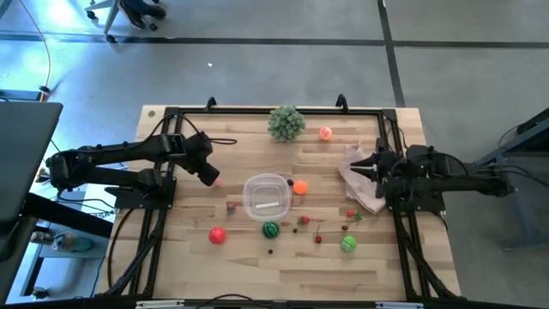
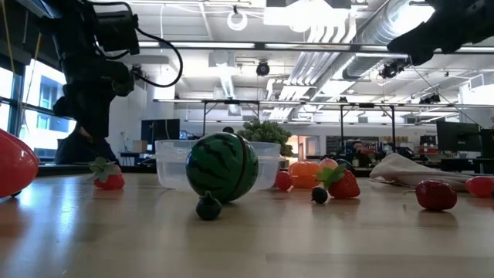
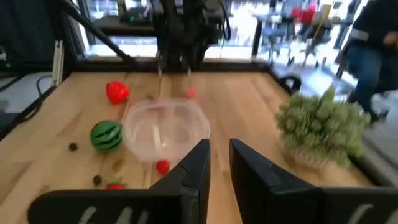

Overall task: Pick and placing Produce into tupperware
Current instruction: Put the bottom pink peach into the transparent bin

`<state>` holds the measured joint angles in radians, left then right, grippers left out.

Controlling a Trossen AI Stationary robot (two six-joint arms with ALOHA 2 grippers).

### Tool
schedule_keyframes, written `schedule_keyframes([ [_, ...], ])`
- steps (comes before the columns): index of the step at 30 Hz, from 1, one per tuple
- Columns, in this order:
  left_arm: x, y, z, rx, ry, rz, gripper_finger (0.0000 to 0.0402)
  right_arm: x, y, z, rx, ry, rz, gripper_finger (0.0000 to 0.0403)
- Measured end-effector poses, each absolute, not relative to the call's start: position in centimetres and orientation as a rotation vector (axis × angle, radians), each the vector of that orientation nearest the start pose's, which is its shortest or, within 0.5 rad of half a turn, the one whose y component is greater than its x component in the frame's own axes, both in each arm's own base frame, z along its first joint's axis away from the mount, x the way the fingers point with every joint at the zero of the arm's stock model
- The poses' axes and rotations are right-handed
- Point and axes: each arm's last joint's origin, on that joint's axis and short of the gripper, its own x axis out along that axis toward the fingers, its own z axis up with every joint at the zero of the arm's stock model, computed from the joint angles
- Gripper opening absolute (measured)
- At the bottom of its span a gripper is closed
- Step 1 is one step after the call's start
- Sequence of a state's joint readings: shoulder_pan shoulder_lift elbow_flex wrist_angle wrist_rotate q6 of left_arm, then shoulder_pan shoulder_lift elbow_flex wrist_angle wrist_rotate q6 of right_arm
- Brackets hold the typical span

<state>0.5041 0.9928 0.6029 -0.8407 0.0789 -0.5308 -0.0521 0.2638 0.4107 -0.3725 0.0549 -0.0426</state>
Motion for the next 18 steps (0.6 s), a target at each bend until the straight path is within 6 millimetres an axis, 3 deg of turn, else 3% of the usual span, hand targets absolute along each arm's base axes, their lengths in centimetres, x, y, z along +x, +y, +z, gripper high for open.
schedule_keyframes([
  [7, 13.90, 7.41, 19.60, -0.814, 1.076, 0.686, 0.0101, 9.57, -0.66, 25.61, -0.034, 0.277, -0.102, 0.0053],
  [18, 13.94, 7.43, 19.63, -0.910, 1.039, 0.751, 0.0101, 9.56, -0.66, 25.63, 0.050, 0.273, -0.114, 0.0052],
])
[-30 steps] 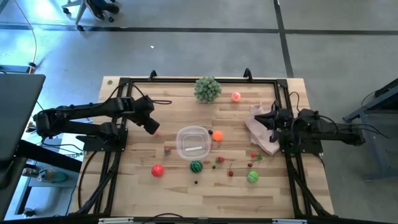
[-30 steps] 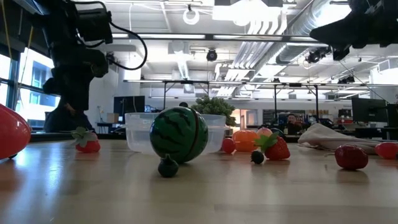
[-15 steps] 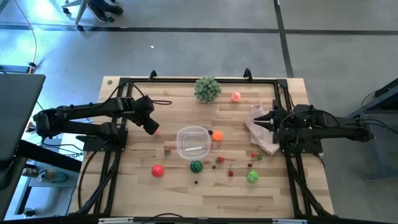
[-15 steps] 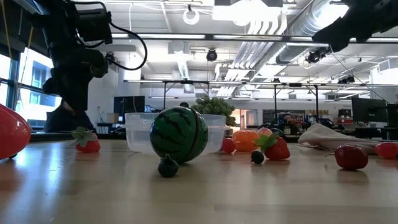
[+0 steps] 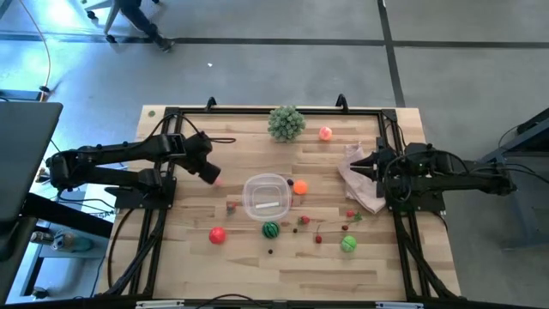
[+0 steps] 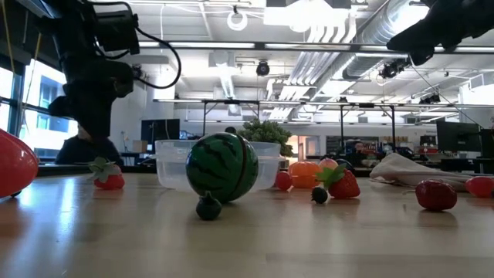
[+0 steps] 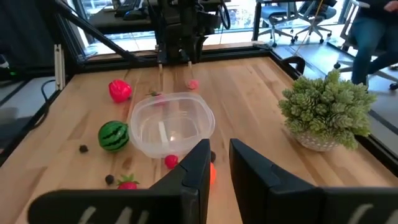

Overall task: Pick and placing Produce into tupperware
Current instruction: Put the bottom pink peach into the transparent bin

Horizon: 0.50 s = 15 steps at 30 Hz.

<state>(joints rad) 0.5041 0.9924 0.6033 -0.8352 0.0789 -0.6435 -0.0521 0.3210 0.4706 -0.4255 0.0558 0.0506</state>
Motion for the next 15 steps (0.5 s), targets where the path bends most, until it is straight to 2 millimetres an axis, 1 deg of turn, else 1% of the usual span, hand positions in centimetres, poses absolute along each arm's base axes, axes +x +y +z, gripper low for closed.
schedule_keyframes([
  [3, 13.97, 7.44, 19.64, -0.963, 1.016, 0.785, 0.0101, 9.56, -0.66, 25.63, 0.052, 0.273, -0.114, 0.0052],
  [8, 14.09, 7.51, 19.69, -1.128, 0.936, 0.892, 0.0101, 9.56, -0.66, 25.63, 0.052, 0.273, -0.114, 0.0052],
  [12, 14.19, 7.74, 19.76, -1.106, 0.894, 0.942, 0.0101, 9.56, -0.66, 25.63, 0.052, 0.273, -0.114, 0.0052],
  [15, 14.15, 7.66, 19.52, -1.092, 0.898, 0.948, 0.0101, 9.56, -0.66, 25.63, 0.052, 0.273, -0.114, 0.0052],
])
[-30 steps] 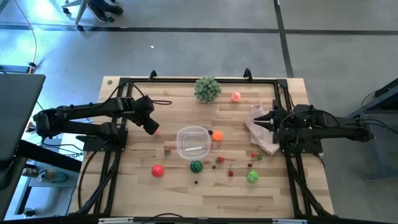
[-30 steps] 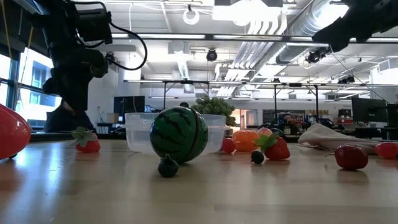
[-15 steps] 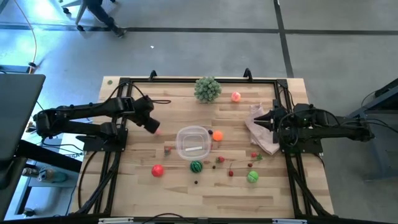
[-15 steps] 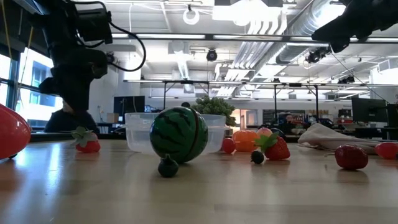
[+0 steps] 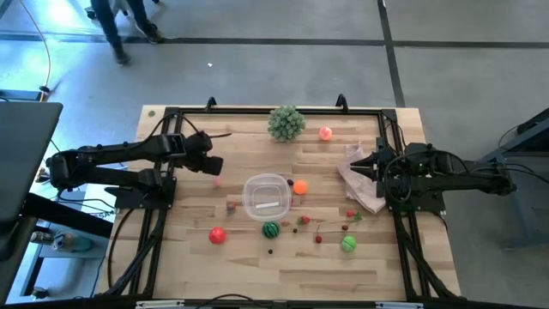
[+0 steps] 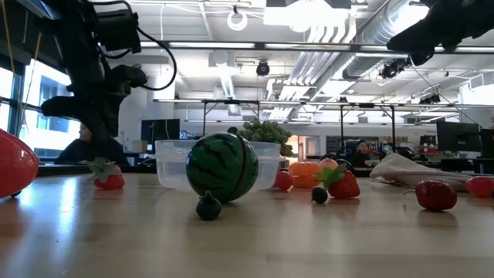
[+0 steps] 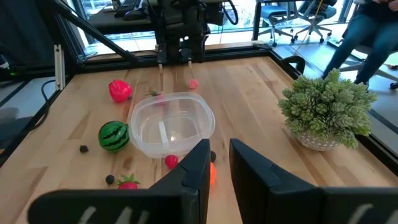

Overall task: Pick and placing Produce into tupperware
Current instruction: Put the bottom pink peach into the transparent bin

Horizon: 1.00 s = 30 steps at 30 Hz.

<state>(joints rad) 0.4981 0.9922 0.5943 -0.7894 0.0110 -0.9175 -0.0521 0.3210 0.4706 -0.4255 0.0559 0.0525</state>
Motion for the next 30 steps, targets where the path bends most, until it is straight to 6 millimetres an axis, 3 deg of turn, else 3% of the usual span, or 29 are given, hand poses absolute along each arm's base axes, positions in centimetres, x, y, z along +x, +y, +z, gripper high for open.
schedule_keyframes([
  [12, 14.5, 6.1, 18.0, -1.197, 0.879, 0.981, 0.0101, 9.6, -0.7, 25.6, 0.051, 0.273, -0.115, 0.0052],
  [21, 16.0, 5.2, 17.1, -1.278, 0.857, 1.040, 0.0101, 9.6, -0.7, 25.6, 0.051, 0.273, -0.117, 0.0052],
  [30, 17.7, 5.7, 15.0, -1.259, 0.870, 1.119, 0.0101, 9.5, -0.7, 25.6, 0.051, 0.277, -0.115, 0.0052],
])
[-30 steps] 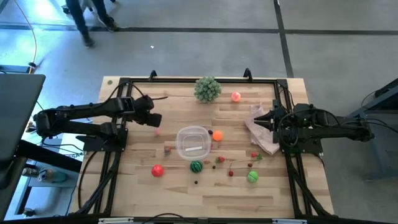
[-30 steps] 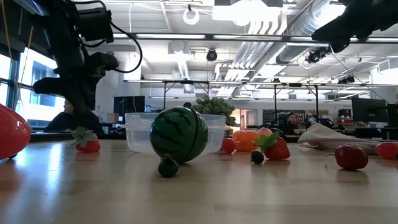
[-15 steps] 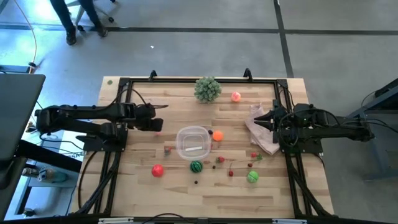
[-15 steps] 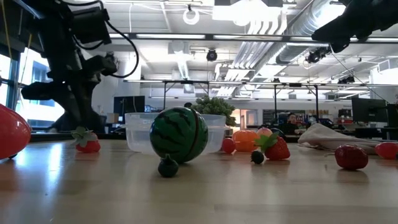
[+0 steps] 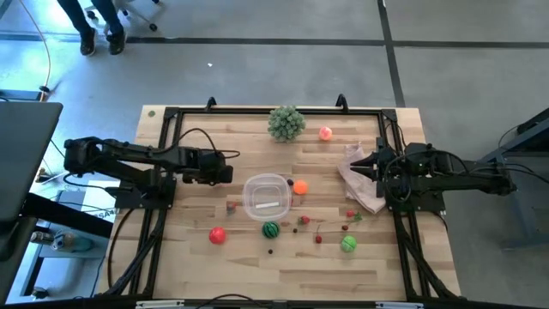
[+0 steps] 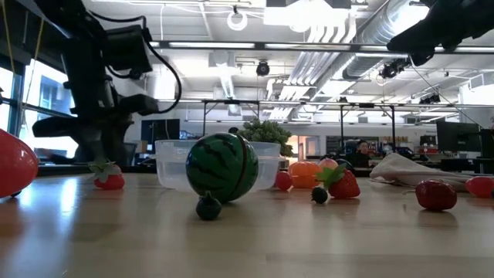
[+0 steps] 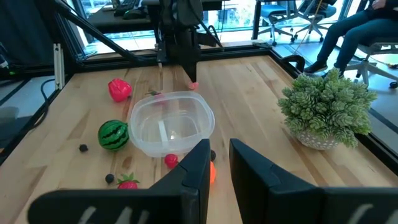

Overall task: Pick and placing Produce into tupperware
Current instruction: Put the bottom pink peach into the transparent bin

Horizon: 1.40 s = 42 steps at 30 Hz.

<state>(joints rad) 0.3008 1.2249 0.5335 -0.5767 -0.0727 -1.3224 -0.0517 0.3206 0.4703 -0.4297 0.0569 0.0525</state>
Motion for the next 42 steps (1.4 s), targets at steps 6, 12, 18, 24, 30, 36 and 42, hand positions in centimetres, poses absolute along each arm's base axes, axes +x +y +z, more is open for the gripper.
schedule_keyframes([
  [6, 17.9, 5.8, 14.8, -1.275, 0.857, 1.127, 0.0101, 9.5, -0.7, 25.6, 0.052, 0.277, -0.114, 0.0052],
  [12, 17.9, 5.7, 14.8, -1.367, 0.839, 1.152, 0.0101, 9.5, -0.7, 25.6, 0.051, 0.277, -0.114, 0.0052],
  [18, 17.9, 5.7, 14.8, -1.390, 0.832, 1.162, 0.0101, 9.5, -0.7, 25.6, 0.051, 0.277, -0.114, 0.0052],
  [24, 18.0, 5.7, 14.8, -1.402, 0.819, 1.161, 0.0110, 9.5, -0.7, 25.6, 0.051, 0.277, -0.114, 0.0052],
  [30, 18.0, 5.7, 14.8, -1.369, 0.823, 1.153, 0.0180, 9.5, -0.7, 25.6, 0.051, 0.277, -0.115, 0.0052],
  [36, 18.1, 5.7, 14.5, -1.362, 0.849, 1.151, 0.0229, 9.5, -0.7, 25.6, 0.051, 0.277, -0.115, 0.0052],
  [42, 18.6, 5.8, 13.4, -1.365, 0.905, 1.168, 0.0229, 9.5, -0.7, 25.6, 0.051, 0.277, -0.115, 0.0052],
])
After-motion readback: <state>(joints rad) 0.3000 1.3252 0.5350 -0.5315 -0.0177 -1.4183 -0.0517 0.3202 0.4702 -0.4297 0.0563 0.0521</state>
